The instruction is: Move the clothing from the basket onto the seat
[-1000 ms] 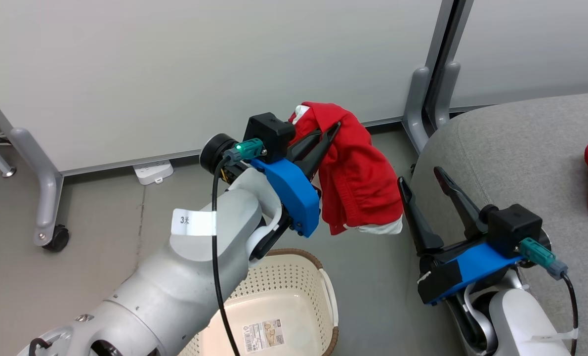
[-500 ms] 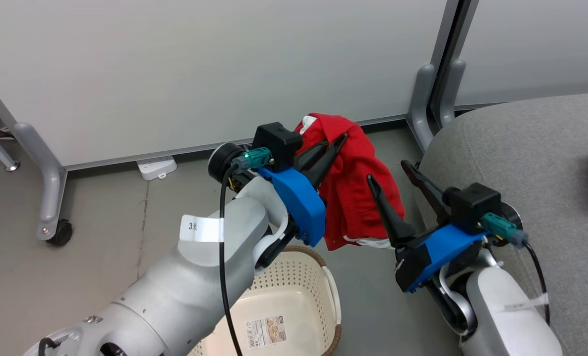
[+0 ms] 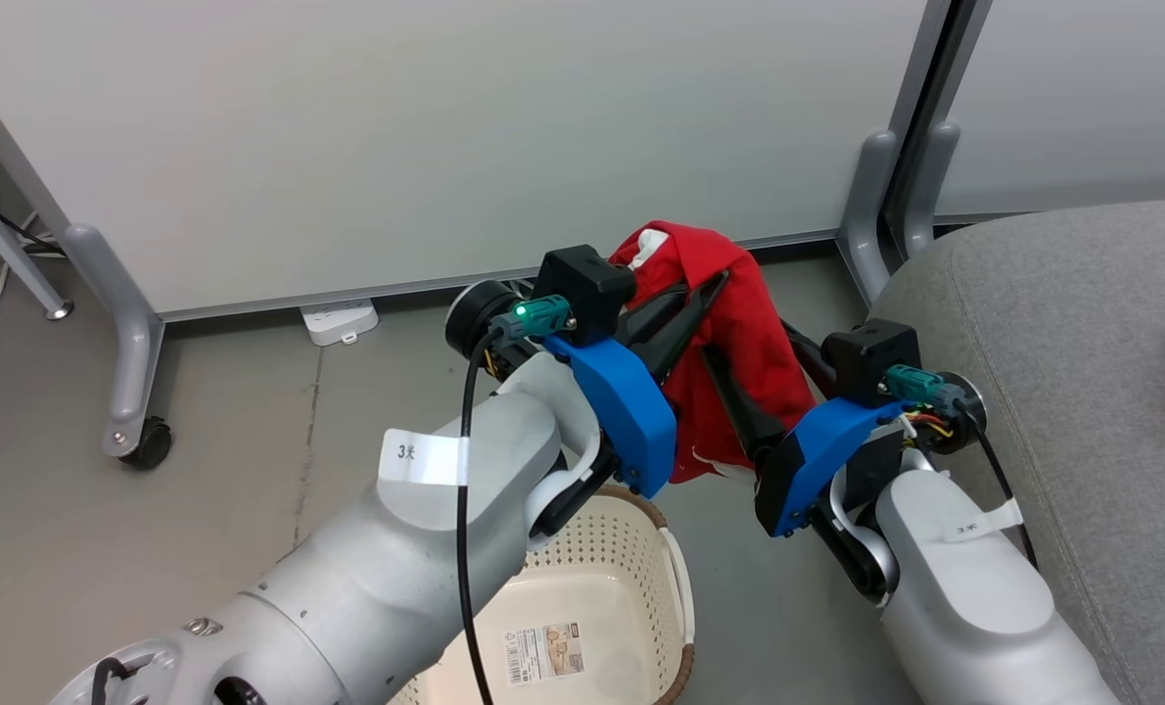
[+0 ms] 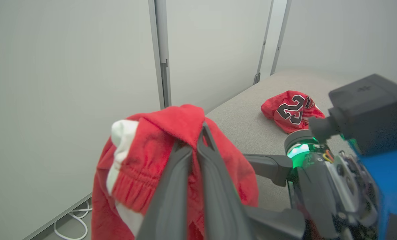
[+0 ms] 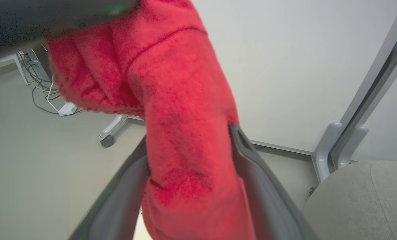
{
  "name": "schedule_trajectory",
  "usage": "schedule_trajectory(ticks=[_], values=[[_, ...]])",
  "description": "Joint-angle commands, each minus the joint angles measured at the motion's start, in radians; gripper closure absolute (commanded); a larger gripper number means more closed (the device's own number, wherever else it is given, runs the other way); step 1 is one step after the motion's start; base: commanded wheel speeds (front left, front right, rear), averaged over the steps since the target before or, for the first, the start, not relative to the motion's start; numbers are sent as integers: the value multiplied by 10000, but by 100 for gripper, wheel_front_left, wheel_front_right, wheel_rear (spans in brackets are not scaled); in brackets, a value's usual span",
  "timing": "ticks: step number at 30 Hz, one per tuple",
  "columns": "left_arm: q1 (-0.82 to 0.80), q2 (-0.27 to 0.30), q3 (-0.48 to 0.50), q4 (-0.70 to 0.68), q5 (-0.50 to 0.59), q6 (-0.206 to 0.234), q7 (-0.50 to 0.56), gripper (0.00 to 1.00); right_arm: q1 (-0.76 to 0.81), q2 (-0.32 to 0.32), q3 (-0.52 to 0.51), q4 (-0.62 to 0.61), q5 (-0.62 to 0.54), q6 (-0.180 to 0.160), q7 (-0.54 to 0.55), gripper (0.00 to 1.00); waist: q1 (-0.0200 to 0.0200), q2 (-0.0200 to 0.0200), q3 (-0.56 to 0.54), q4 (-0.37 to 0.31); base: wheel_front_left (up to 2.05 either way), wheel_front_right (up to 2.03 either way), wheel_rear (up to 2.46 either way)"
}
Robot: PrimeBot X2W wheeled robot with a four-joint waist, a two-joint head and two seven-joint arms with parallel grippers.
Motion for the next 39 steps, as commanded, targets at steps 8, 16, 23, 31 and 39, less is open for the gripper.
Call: schedule_trajectory(ticks=[8, 16, 23, 31, 39], values=[[-69, 86, -155, -102, -137, -10, -72, 100, -592, 96, 692, 1246, 653, 1, -608, 100, -1, -1, -131, 4, 0, 0, 0], [258, 225, -40, 23, -154, -10, -66, 100, -653, 121, 1089, 1632, 1085, 3, -1006, 100, -1, -1, -214, -266, 0, 0, 0], [369, 272, -29, 101, -189, -10, -67, 100, -737, 94, 1312, 1878, 1363, 1, -1194, 100, -1, -1, -246, -334, 0, 0, 0], [391, 254, 61, 100, -131, -10, -68, 100, -816, 65, 1408, 2080, 1483, 1, -1300, 100, -1, -1, -276, -354, 0, 0, 0], [411, 265, 212, 28, 6, -10, -68, 100, -948, 35, 1544, 2200, 1615, 1, -1397, 100, -1, -1, -257, -385, 0, 0, 0]])
